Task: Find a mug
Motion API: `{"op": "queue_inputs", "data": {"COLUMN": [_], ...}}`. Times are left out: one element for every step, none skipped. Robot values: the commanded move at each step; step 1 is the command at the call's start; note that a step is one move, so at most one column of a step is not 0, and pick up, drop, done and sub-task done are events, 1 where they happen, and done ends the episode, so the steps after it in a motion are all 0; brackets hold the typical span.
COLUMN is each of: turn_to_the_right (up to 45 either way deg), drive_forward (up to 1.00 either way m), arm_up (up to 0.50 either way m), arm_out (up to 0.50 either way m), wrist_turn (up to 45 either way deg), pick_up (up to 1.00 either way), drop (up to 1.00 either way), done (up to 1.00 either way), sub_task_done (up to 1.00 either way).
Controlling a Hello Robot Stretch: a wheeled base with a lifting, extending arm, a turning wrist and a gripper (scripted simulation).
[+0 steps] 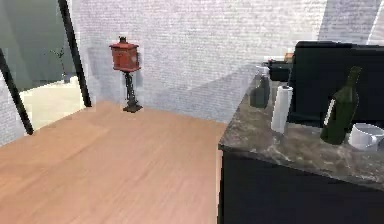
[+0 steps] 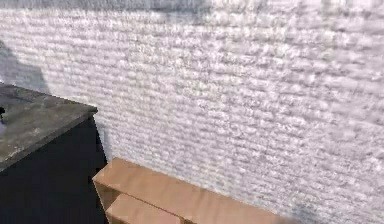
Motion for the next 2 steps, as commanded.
{"op": "queue_inputs", "data": {"turn_to_the_right": [0.0,45.0], "drive_forward": [0.45,0.0], "arm_up": [0.0,0.0], "arm_out": [0.0,0.0], "wrist_turn": [0.0,0.0], "pick_up": [0.0,0.0], "drop": [0.0,0.0], "done": [0.0,0.0], "sub_task_done": [0.0,0.0]}}
